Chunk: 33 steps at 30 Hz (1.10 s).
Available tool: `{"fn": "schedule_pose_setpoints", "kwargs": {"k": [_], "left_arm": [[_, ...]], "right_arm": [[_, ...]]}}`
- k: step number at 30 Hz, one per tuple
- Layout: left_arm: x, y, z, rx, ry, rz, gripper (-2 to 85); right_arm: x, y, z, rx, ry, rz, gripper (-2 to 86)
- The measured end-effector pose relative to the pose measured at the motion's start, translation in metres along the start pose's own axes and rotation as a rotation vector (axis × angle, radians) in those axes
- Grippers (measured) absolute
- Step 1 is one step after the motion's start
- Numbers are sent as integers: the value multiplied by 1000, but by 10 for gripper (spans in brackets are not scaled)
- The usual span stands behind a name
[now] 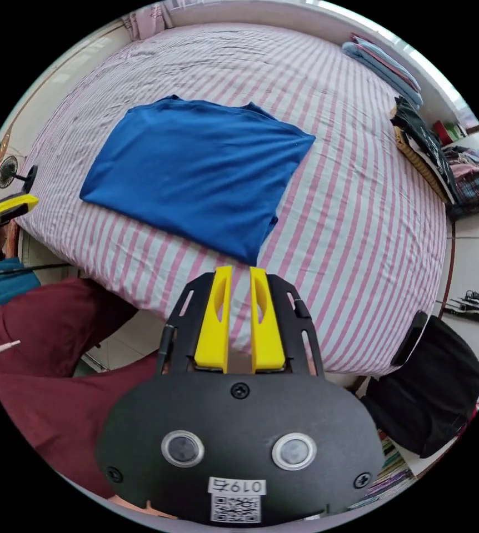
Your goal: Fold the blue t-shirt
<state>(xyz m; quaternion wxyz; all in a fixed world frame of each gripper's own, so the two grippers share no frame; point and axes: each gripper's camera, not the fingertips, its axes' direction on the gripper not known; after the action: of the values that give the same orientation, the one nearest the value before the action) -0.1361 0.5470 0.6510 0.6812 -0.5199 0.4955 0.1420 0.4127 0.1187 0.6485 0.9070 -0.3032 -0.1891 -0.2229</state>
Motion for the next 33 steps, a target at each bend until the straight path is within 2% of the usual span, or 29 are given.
{"fn": "schedule_pose_setpoints", "kwargs": {"k": [4, 9, 18, 23, 33], "left_arm": [[51, 34, -26, 48, -52, -97, 8], [146, 85, -57, 138, -53, -325, 7], [282, 131, -68, 187, -99, -392, 6], [321, 148, -62, 208, -110, -451, 6], [366, 149, -23, 203, -74, -515, 8]], "right_arm": [[40, -6, 33, 36, -128, -98, 82], [68, -13, 49, 71, -164, -231, 85], [102, -48, 87, 51, -273, -405, 58], [115, -55, 102, 13, -299, -451, 6], [127, -66, 122, -61, -271, -440, 11]]}}
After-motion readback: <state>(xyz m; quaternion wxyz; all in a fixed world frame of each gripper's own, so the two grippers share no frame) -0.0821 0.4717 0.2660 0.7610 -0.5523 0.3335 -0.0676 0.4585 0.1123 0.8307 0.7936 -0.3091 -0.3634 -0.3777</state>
